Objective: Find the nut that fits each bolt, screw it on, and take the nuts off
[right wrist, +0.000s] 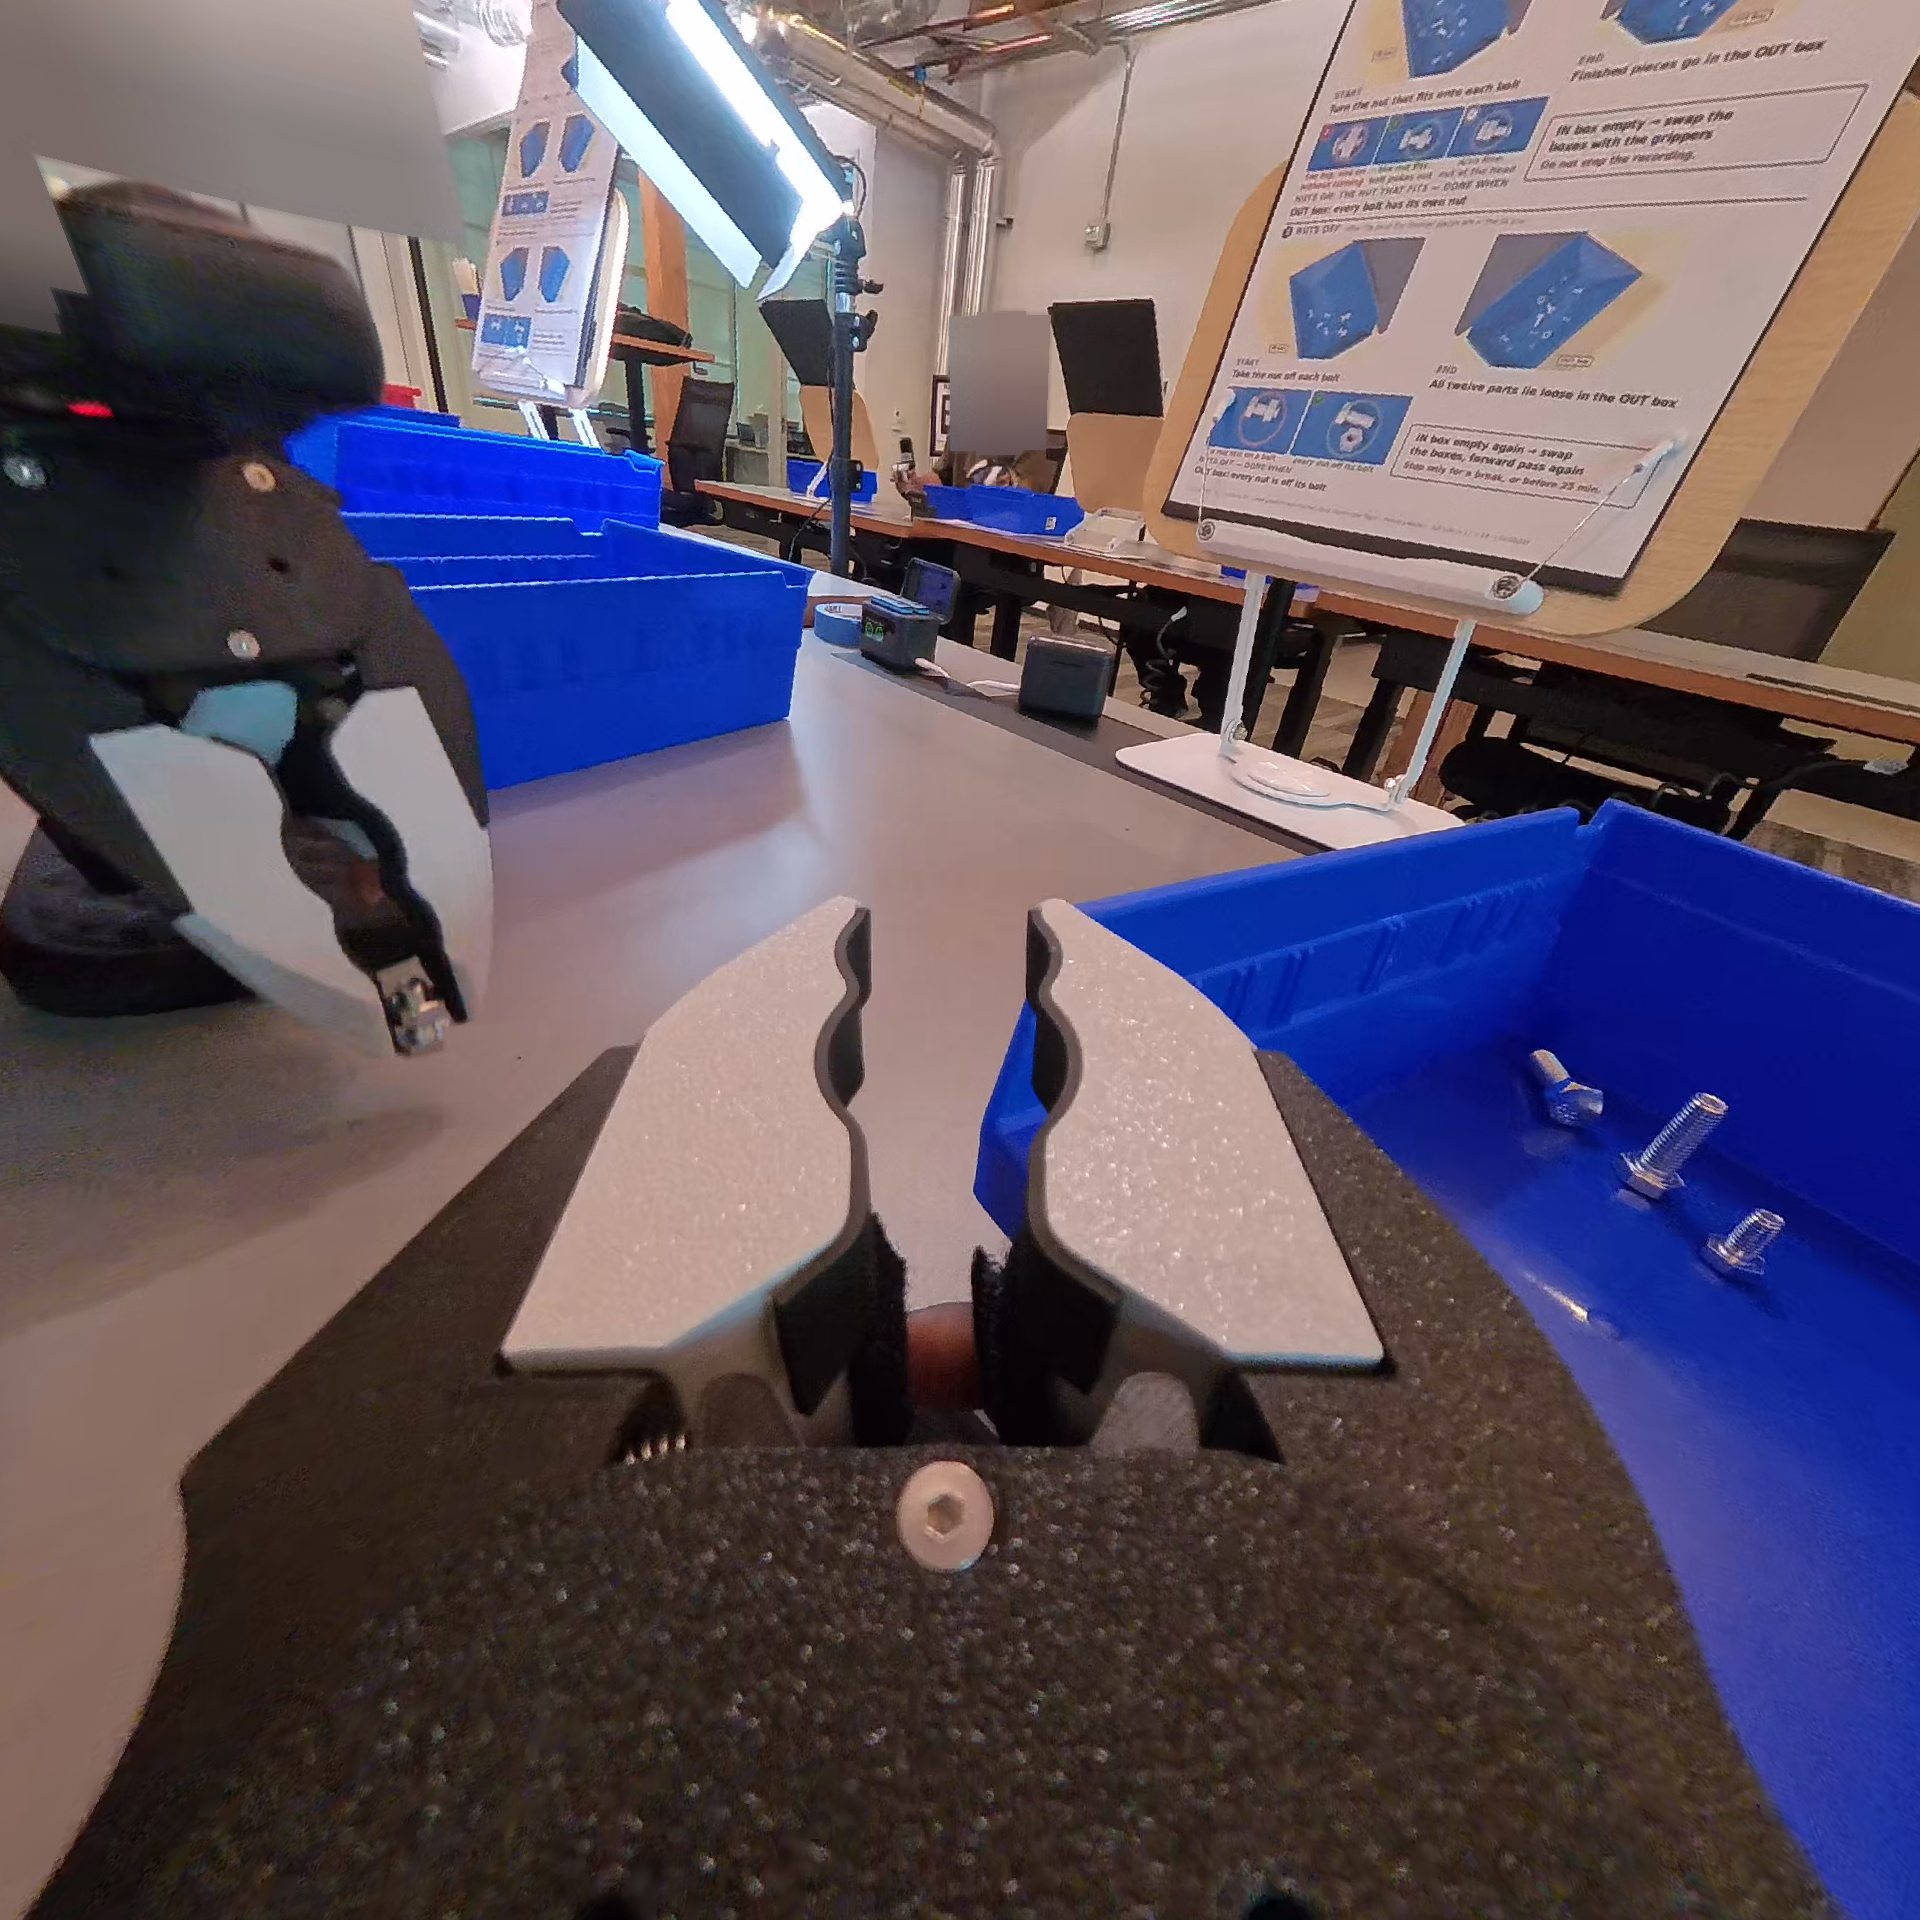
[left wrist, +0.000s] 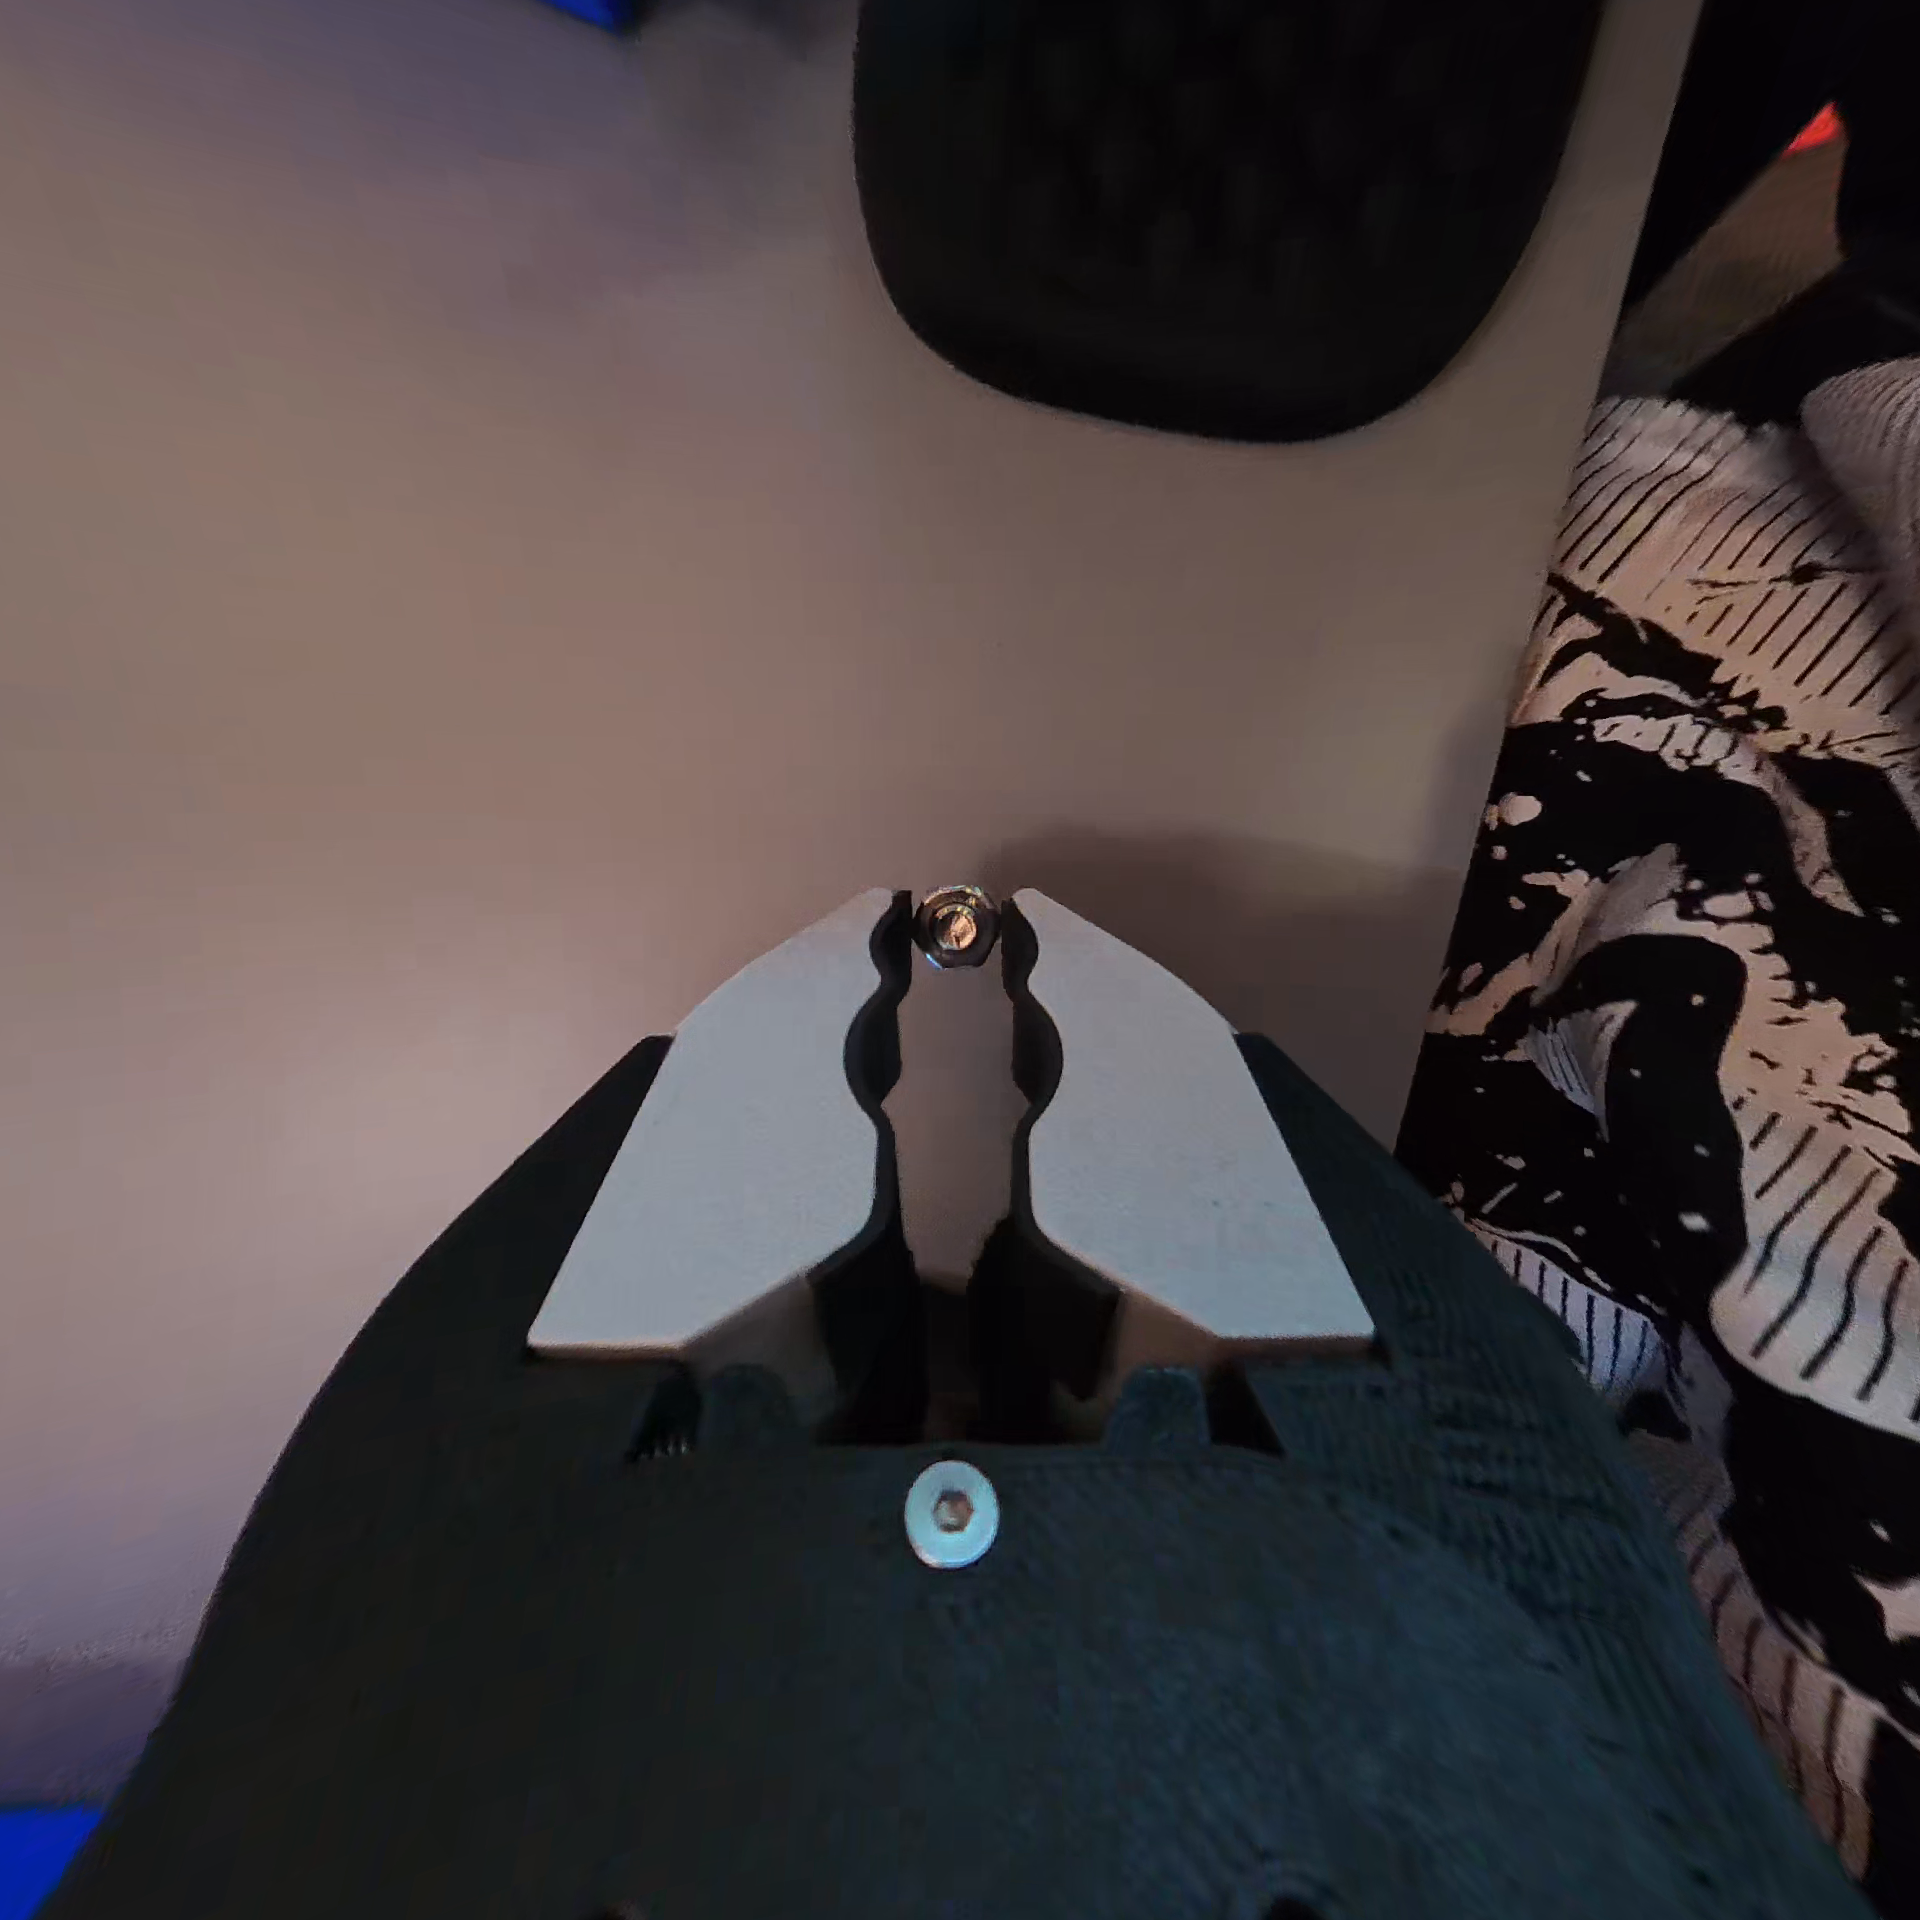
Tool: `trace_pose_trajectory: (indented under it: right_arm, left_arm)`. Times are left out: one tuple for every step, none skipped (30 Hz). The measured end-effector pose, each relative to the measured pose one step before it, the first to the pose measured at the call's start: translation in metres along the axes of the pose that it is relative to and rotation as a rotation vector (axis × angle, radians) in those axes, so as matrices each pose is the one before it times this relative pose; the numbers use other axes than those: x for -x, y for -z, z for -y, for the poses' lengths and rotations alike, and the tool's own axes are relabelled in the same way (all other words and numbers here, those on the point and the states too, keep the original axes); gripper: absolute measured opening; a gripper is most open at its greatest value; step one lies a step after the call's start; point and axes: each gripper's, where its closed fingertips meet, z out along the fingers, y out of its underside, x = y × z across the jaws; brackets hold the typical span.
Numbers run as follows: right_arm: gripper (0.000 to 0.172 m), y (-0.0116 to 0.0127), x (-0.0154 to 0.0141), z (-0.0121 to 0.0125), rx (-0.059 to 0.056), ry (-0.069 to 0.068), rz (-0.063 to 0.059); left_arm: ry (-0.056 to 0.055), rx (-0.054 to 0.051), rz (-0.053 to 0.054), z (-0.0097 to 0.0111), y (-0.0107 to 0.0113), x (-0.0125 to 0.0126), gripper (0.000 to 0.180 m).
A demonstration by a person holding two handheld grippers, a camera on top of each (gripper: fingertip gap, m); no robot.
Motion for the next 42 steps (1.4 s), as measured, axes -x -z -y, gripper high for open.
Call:
trace_pose_trajectory:
  right_arm:
    - [0.029,-0.00011,0.0001,-0.00028,0.0014,0.0005,0.0004]
    - [0.029,-0.00025,-0.00003,-0.00028,0.002,0.0003,0.0004]
    - [0.029,-0.00018,0.0001,-0.00034,0.0018,0.0002,0.0005]
    - [0.029,-0.00006,0.00014,-0.00012,0.0011,0.0008,0.0001]
    - [0.029,-0.00008,0.00009,-0.00018,0.0007,0.0013,0.0]
    - [0.029,-0.00018,0.00006,-0.00008,0.0008,0.0011,-0.0002]
    - [0.029,-0.00005,0.00005,-0.00021,0.0009,0.0006,0.0]
    - [0.029,-0.00012,0.00005,-0.00017,0.0013,0.0003,0.0]
    - [0.029,-0.00011,0.00006,-0.00018,0.0014,0.0003,0.0001]
    - [0.029,-0.00022,0.00004,-0.00017,0.0013,0.0004,0.0001]
    - [0.029,-0.00004,0.00016,-0.00024,0.0012,0.0008,0.0002]
    - [0.029,-0.00015,0.00007,-0.00013,0.0011,0.0015,0.0001]
    - [0.029,-0.00001,0.00037,0.00005,0.0008,0.0023,0.0012]
    - [0.029,-0.00005,0.00109,0.00039,0.0002,0.0054,0.0048]
    - [0.028,-0.00017,0.00253,0.00059,0.0014,0.0119,0.0106]
    - [0.026,-0.00061,0.00448,0.00055,0.0051,0.0193,0.0187]
    - [0.024,-0.0013,0.00721,0.00054,0.0097,0.0195,0.0305]
    - [0.022,-0.00255,0.00956,0.00038,0.0174,0.0083,0.0438]
    - [0.021,-0.00399,0.01232,0.00017,0.0247,-0.0108,0.0614]
    - [0.021,-0.00564,0.01578,0.00034,0.0263,-0.0303,0.0862]
    - [0.021,-0.00714,0.0164,-0.00069,0.0324,-0.0365,0.0912]
    - [0.021,-0.0088,0.01338,-0.00232,0.0428,-0.0312,0.0702]
    - [0.021,-0.00984,0.0096,-0.00431,0.0543,-0.0179,0.0446]
    - [0.021,-0.01057,0.00765,-0.00597,0.0638,-0.0053,0.0327]
    - [0.02,-0.01067,0.00693,-0.00685,0.0691,0.0031,0.03]
    - [0.02,-0.01033,0.00534,-0.00643,0.0657,0.0082,0.0235]
    - [0.02,-0.00946,0.00353,-0.00544,0.0564,0.0124,0.0154]
    - [0.019,-0.00792,0.00217,-0.00417,0.0448,0.0163,0.0091]
    - [0.018,-0.0061,0.00103,-0.00307,0.0357,0.0163,0.0022]
    - [0.018,-0.00457,0.00016,-0.00217,0.0293,0.0139,-0.0021]
    - [0.018,-0.00335,-0.0001,-0.00104,0.0204,0.011,-0.0034]
    - [0.018,-0.00239,0.00036,0.00013,0.0097,0.0083,0.0014]
    - [0.018,-0.00201,0.00072,0.00043,0.0035,0.0034,0.005]
    - [0.016,-0.00175,0.00014,-0.00036,0.0076,-0.0015,0.0023]
    - [0.015,-0.00145,-0.00028,-0.00167,0.0138,-0.002,0.0003]
    - [0.015,-0.00128,-0.00006,-0.00144,0.0113,-0.0001,0.0004]
    - [0.013,-0.00089,0.00004,-0.00081,0.0054,0.0005,0.0006]
    - [0.011,-0.00077,-0.00032,-0.0007,0.0042,-0.0016,-0.0015]
    - [0.01,-0.00081,-0.00073,-0.0011,0.0084,-0.0042,-0.0035]
    - [0.01,-0.00094,-0.00032,-0.00123,0.0104,-0.0033,-0.0011]
    - [0.01,-0.00059,0.00022,0.00005,0.0031,0.001,0.0015]
    - [0.008,-0.00012,0.00086,0.00054,-0.0022,0.0033,0.0063]
  left_arm:
    - [-0.0029,0.0115,-0.0055,-0.00079,-0.00369,-0.00177,0.016]
    - [-0.0015,0.0055,-0.0083,-0.00044,-0.00242,-0.00174,0.016]
    - [0.0008,0.0015,-0.0063,-0.00016,-0.00169,-0.00128,0.016]
    - [0.0023,0.0012,-0.0036,-0.0003,-0.0013,-0.00052,0.016]
    - [0.0034,0.0033,-0.002,-0.00074,-0.00129,-0.00021,0.016]
    - [0.0034,0.0029,0.0,-0.00089,-0.00144,0.0001,0.016]
    - [0.0027,0.0027,-0.001,-0.00099,-0.00161,-0.0001,0.017]
    - [0.0041,-0.0003,-0.0001,-0.00062,-0.00159,-0.00004,0.017]
    - [0.0075,-0.0051,0.0005,-0.00013,-0.00119,0.00005,0.017]
    - [0.0093,-0.0104,0.0018,0.00015,-0.00046,0.00058,0.02]
    - [0.0113,-0.0164,-0.0011,0.00022,0.00063,0.00035,0.024]
    - [0.0146,-0.0281,-0.0022,0.0011,0.00161,0.00058,0.026]
    - [0.0197,-0.0437,-0.003,0.0024,0.00281,0.00119,0.029]
    - [0.0254,-0.0706,0.0038,0.00502,0.00435,0.003,0.033]
    - [0.0206,-0.11,0.0074,0.0091,0.00626,0.00456,0.035]
    - [0.0077,-0.1507,-0.0048,0.0131,0.00828,0.00364,0.034]
    - [0.0133,-0.1847,-0.0089,0.01671,0.01039,0.00352,0.034]
    - [0.0485,-0.1864,-0.0031,0.01805,0.0118,0.00484,0.034]
    - [0.0672,-0.1521,-0.0138,0.01638,0.0118,0.0036,0.034]
    - [0.0477,-0.1234,-0.011,0.01419,0.01076,0.0033,0.034]
    - [0.0289,-0.1022,0.0093,0.01127,0.00918,0.00529,0.034]
    - [0.0301,-0.0818,0.0126,0.00891,0.00719,0.00538,0.034]
    - [0.0301,-0.0576,-0.01,0.00673,0.00534,0.00156,0.034]
    - [0.018,-0.0325,-0.0129,0.00466,0.00346,-0.00004,0.034]
    - [0.0017,-0.0108,0.0049,0.00155,0.00178,0.00123,0.034]
    - [-0.0066,0.0057,0.0091,-0.00111,0.00035,0.00128,0.034]
    - [-0.007,0.0051,-0.0042,-0.00108,-0.00031,-0.00103,0.034]
    - [-0.0095,0.0043,-0.0023,-0.00082,-0.00018,-0.00094,0.034]
    - [-0.0077,0.0005,-0.0005,-0.00046,0.00004,-0.00068,0.034]
    - [-0.004,-0.0024,-0.0044,-0.00004,0.00054,-0.00089,0.034]
    - [-0.0001,-0.0041,-0.0024,0.00041,0.00065,-0.00039,0.034]
    - [0.0024,-0.0038,0.0021,0.00032,0.00072,0.00047,0.034]
    - [0.0033,-0.0022,-0.0011,0.00004,0.00069,0.00017,0.034]
    - [0.0028,-0.0012,-0.005,0.00007,0.00036,-0.00048,0.034]
    - [0.0008,-0.0011,-0.0024,0.00006,0.00021,-0.00019,0.034]
    - [-0.0008,-0.0001,0.0014,-0.00016,0.00014,0.00027,0.034]
    - [-0.002,0.002,-0.0007,-0.00039,-0.00012,-0.00016,0.034]
    - [-0.004,0.0035,-0.0035,-0.00066,-0.00022,-0.00073,0.034]
    - [-0.0065,0.0047,-0.0026,-0.00085,-0.00033,-0.00071,0.034]
    - [-0.0086,0.0055,-0.0034,-0.0009,-0.00042,-0.00108,0.034]
    - [-0.0094,0.0069,-0.003,-0.00106,-0.00059,-0.00111,0.035]
    - [-0.01,0.0084,-0.0024,-0.00132,-0.00063,-0.00114,0.035]
